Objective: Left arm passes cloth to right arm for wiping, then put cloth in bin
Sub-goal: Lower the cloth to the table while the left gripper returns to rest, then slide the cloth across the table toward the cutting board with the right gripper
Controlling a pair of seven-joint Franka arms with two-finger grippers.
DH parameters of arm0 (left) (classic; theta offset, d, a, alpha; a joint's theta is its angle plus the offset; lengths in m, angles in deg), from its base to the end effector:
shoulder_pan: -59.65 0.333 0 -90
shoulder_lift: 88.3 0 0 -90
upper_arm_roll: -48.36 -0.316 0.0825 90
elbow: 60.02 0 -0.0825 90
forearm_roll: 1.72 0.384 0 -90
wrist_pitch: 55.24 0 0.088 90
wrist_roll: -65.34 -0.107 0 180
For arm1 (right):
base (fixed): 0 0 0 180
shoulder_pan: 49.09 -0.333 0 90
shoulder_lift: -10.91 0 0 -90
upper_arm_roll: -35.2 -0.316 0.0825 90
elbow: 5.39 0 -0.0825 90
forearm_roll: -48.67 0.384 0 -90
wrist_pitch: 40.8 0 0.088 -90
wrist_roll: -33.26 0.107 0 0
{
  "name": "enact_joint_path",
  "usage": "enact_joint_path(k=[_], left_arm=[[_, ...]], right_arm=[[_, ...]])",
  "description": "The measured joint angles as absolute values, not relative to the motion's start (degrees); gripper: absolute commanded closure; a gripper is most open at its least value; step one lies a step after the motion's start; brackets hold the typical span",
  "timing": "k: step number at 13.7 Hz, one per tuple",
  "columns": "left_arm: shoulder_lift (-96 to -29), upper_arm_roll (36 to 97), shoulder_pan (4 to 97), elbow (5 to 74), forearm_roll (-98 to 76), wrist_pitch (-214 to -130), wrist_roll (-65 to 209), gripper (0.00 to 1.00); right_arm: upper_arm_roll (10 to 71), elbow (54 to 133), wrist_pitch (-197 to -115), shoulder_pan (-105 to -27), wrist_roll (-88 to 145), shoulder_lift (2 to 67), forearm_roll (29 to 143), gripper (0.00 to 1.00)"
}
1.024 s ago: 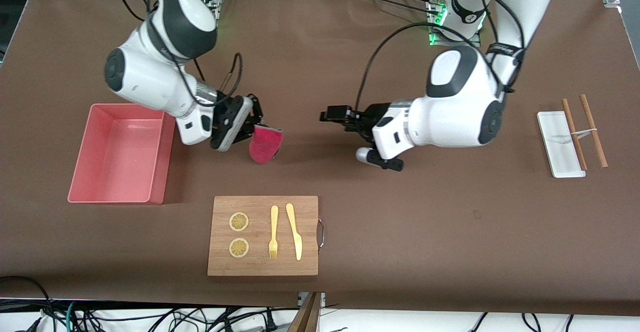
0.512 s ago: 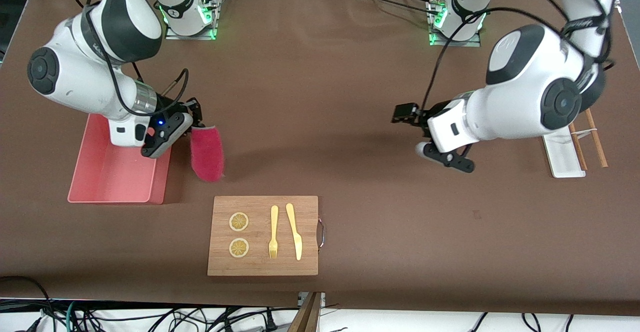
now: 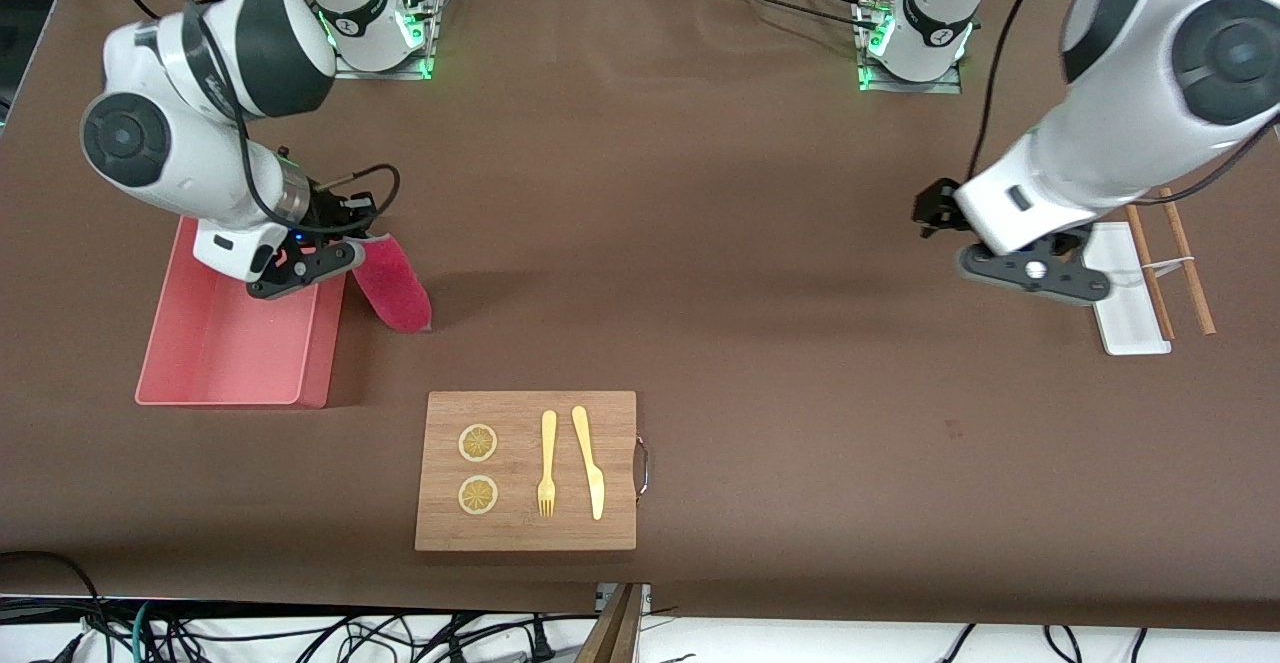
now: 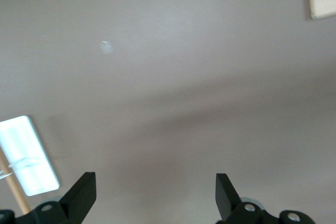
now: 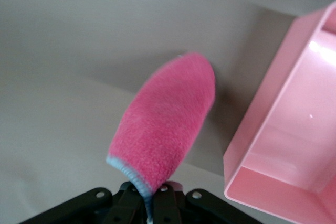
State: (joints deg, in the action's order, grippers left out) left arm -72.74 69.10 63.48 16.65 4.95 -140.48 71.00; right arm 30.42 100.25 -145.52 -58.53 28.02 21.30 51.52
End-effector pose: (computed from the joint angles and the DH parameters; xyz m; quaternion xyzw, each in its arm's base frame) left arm 0.6069 -0.1386 0.5748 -0.9943 0.0925 0.0495 0.0204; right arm 0.5663 0.1456 0.4129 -0.9818 -0.1596 0.1004 0.0231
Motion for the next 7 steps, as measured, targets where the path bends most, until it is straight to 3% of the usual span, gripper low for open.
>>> enact_joint_path(k=[3, 7], left_arm=[[-76.4, 59.8, 60.6, 20.7, 4.1, -145.2, 69.8, 0.0], [-85.5, 53.7, 59.4, 35.3, -0.5, -154.4, 63.7, 0.0]], right_arm=[[30.4, 103.2, -153.5, -58.5, 30.3, 25.7, 50.3, 1.0], [30.2, 104.4, -163.2, -61.0, 34.5, 32.3, 50.3, 1.0]])
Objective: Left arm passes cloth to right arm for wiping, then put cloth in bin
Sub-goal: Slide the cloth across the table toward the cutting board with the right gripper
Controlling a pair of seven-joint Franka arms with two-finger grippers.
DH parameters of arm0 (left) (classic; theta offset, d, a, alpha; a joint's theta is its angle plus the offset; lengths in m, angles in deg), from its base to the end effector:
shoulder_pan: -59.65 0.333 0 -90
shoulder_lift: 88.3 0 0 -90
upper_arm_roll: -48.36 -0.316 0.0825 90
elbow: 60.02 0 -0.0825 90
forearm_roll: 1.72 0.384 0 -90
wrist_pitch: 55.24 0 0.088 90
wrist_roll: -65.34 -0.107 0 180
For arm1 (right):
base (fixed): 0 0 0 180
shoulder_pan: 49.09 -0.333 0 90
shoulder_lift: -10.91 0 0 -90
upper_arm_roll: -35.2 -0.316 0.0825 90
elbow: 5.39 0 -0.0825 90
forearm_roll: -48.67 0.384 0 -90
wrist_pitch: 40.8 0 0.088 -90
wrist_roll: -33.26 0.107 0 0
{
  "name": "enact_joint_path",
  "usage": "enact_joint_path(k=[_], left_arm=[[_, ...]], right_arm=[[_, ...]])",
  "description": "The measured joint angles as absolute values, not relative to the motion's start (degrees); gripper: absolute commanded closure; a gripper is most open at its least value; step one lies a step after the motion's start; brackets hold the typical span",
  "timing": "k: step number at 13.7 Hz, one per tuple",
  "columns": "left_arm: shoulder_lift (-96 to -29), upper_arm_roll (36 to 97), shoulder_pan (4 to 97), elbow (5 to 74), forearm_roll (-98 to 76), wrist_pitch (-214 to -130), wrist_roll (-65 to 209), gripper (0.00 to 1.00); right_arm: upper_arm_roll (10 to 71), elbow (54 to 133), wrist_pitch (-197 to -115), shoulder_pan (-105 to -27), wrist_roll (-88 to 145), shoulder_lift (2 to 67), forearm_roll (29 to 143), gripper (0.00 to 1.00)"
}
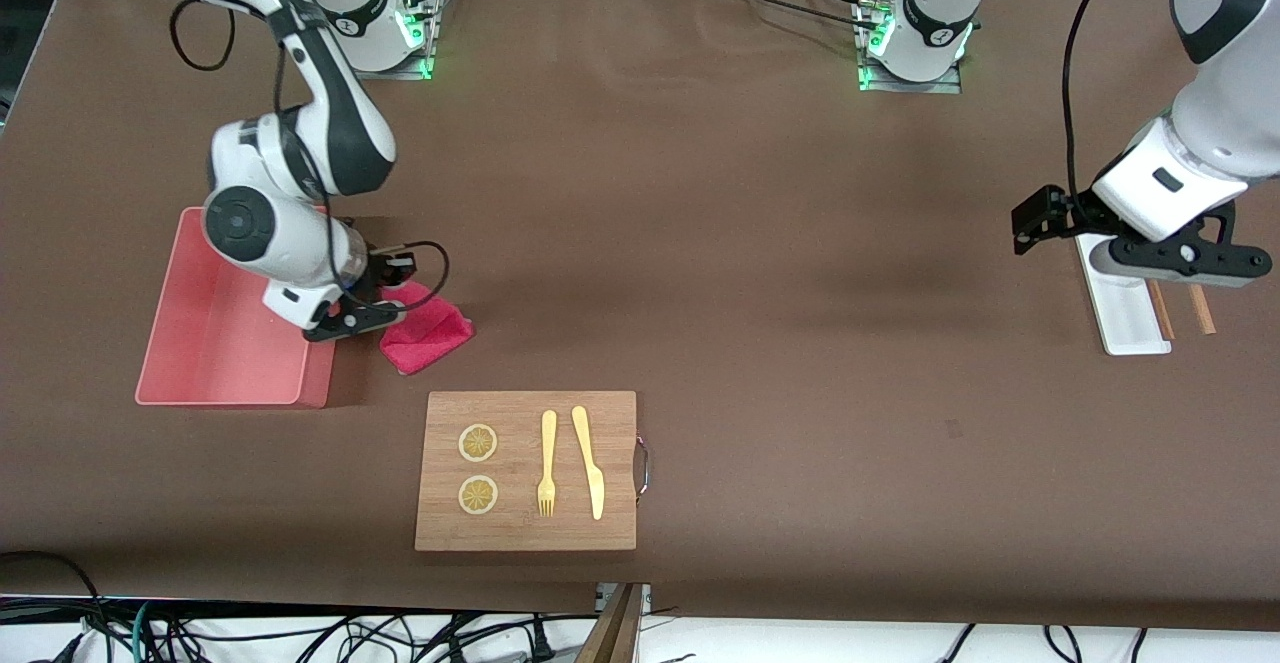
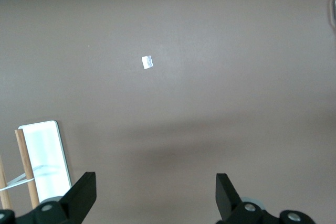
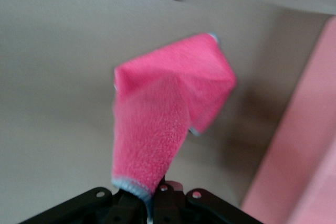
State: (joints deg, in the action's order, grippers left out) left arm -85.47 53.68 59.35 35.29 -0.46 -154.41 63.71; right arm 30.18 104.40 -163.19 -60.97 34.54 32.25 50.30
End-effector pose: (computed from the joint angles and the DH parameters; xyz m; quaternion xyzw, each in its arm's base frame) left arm 0.5772 -0.0536 0.5666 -0.9978 0.0648 -0.0094 0.0083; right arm 0.5802 0.1753 0.2886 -0.9889 -0.1253 0.0790 0.0152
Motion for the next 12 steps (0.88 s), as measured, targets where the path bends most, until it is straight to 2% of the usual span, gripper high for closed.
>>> enact_joint_path(k=[5, 12], left_arm=[[-87.9, 53.6, 60.9, 37.9, -1.6, -154.4, 61.2, 0.0], [-87.9, 53.7, 60.9, 38.5, -1.6, -154.3, 61.2, 0.0]], right_arm=[[29.9, 102.4, -169.7, -69.7, 47.9, 38.4, 50.3, 1.0], [29.5, 88.8, -169.6, -81.7, 69.6, 45.4, 50.4, 1.0]])
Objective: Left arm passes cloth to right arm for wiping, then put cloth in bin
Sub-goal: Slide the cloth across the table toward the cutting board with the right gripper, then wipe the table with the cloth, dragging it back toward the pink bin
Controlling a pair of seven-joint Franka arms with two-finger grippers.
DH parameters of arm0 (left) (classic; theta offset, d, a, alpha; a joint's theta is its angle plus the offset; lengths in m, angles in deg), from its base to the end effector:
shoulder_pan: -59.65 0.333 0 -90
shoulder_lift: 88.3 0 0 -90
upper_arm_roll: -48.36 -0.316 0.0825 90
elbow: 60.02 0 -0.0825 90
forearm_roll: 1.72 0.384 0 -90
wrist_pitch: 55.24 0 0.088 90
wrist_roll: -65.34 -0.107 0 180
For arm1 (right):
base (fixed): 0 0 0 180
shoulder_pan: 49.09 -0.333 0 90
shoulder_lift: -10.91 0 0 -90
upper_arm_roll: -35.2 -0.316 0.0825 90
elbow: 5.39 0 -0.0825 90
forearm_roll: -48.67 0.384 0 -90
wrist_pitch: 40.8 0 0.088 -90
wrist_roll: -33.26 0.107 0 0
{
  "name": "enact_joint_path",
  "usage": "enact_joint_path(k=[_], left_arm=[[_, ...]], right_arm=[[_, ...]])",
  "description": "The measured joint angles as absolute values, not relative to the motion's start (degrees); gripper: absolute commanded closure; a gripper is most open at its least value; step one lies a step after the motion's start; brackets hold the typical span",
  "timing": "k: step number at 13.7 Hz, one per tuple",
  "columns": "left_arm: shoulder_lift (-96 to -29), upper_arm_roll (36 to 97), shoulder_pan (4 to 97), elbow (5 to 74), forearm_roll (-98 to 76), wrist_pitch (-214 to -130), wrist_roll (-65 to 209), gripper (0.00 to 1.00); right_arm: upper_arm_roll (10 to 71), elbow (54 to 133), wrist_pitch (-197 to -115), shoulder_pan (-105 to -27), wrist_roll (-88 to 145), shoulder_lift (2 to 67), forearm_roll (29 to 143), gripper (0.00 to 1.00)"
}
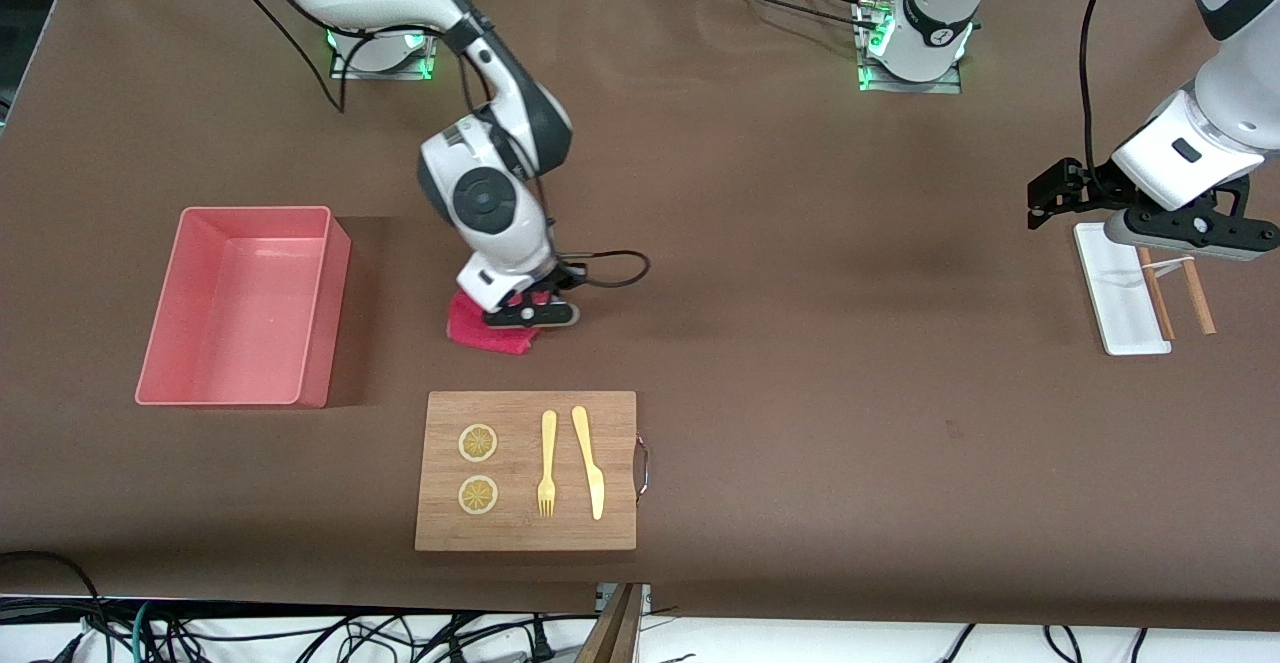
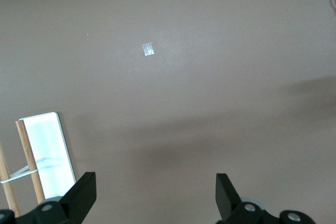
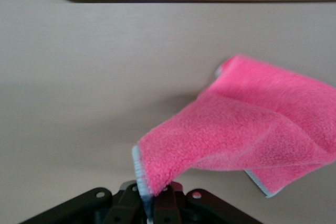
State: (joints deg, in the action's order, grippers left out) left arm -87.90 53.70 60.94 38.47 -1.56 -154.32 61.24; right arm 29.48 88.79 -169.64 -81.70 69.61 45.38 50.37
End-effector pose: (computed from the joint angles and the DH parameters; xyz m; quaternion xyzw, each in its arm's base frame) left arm 0.5638 -0.0395 0.5639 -0.9975 0.0713 -0.0017 0.0011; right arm 0.5433 0.4201 0.2665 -0.9992 0.0008 0.0218 0.0334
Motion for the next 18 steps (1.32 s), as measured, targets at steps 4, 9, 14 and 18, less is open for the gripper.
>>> enact_joint_path(k=[4, 9, 14, 18], left_arm=[[-87.9, 53.8, 60.9, 38.5, -1.6, -154.3, 61.3, 0.0], [-87.9, 53.8, 60.8, 38.5, -1.6, -154.3, 61.4, 0.0], [-87.9, 54.0, 60.7, 38.5, -1.6, -154.3, 61.4, 0.0], [-87.9, 54.1, 60.7, 38.5, -1.6, -154.3, 61.5, 0.0]], right_arm=[[28.6, 81.5, -169.6, -87.5, 80.5, 49.8, 50.4, 1.0], [28.2, 76.3, -162.9, -87.6, 84.3, 50.4, 50.4, 1.0], [26.3, 76.9, -155.4, -75.1, 71.8, 48.1, 50.7, 1.0], [26.1, 81.7, -155.2, -64.7, 59.4, 47.8, 50.8, 1.0]])
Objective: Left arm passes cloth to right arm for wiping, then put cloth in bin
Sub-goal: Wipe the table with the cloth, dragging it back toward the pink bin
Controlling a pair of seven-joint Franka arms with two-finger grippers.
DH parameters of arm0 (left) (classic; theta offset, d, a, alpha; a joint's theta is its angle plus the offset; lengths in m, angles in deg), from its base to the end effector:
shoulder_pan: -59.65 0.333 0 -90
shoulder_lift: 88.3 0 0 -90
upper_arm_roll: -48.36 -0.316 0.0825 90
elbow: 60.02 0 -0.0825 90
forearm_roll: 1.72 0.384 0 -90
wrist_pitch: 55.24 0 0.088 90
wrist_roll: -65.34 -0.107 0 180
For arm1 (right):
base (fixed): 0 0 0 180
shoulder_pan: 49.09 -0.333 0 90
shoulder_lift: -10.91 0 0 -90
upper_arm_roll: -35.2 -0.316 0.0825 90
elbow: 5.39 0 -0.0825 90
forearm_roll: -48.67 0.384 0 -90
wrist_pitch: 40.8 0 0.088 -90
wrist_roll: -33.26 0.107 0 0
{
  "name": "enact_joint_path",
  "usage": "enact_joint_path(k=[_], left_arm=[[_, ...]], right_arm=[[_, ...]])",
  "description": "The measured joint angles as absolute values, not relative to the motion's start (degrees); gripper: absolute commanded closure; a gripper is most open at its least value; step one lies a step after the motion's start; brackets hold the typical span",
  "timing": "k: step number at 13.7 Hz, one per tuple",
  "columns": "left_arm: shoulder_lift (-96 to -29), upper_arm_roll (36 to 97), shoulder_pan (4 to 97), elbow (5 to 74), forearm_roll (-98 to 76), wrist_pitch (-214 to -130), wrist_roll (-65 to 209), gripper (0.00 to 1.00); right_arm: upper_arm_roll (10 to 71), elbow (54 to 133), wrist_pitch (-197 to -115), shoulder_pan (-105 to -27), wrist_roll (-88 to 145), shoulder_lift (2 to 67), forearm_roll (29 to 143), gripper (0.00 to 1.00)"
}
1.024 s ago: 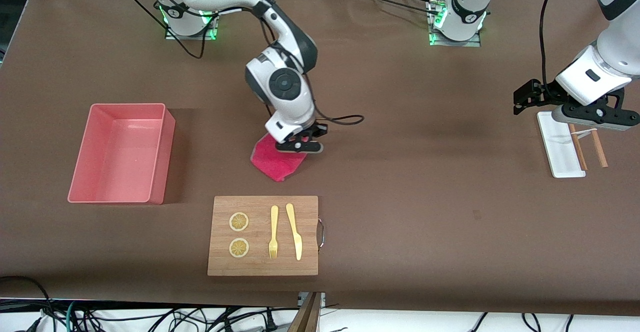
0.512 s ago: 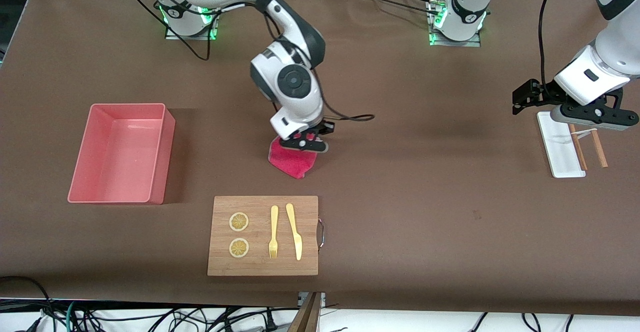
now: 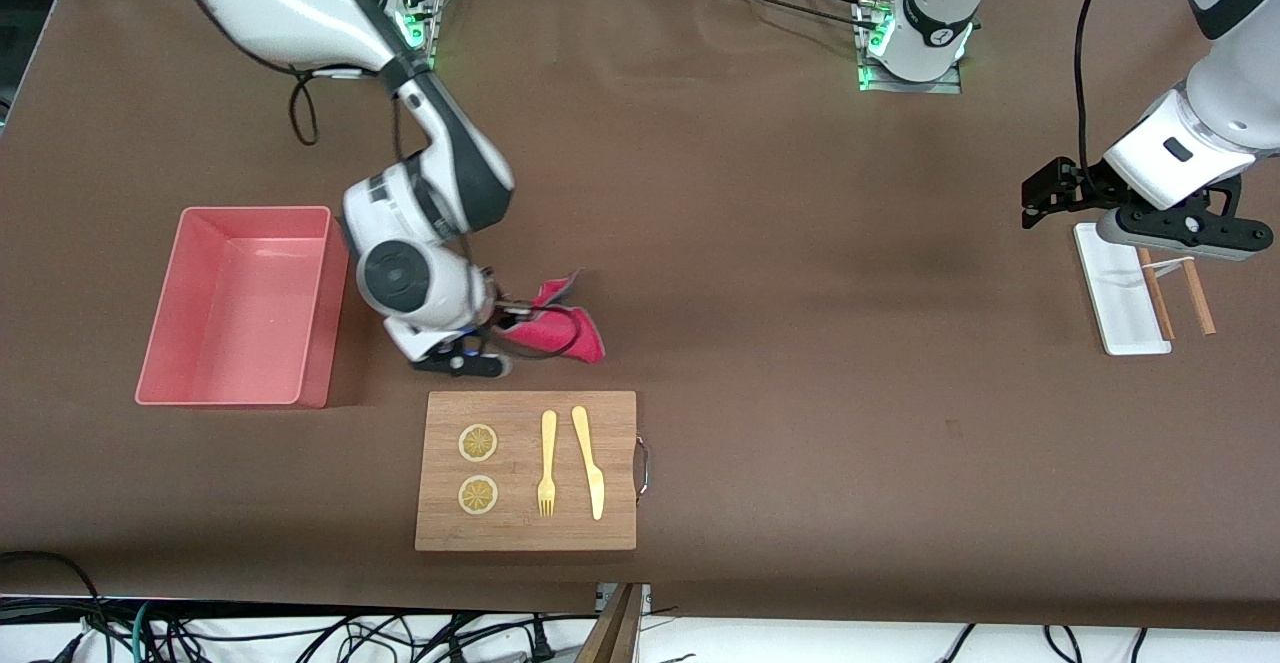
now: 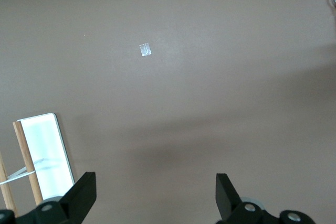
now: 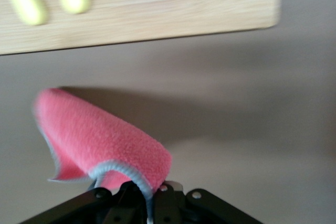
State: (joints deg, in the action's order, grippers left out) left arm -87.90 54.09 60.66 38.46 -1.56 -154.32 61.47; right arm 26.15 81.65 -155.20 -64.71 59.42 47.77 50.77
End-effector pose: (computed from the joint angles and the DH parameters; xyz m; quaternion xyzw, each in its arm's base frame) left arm 0.5633 -0.0461 0.5640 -0.9972 0.0751 -0.0018 0.0010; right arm 0.6325 0.2753 0.2752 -0.9942 0.0335 0.0991 0.0241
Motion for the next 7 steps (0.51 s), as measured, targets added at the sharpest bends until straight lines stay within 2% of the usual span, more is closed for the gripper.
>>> enact_joint_path(k=[7], left_arm=[[-87.9, 54.2, 60.6, 38.5, -1.6, -154.3, 61.5, 0.0]], right_arm=[[26.1, 85.8, -154.1, -53.4, 37.0, 44.9, 50.2, 1.0]])
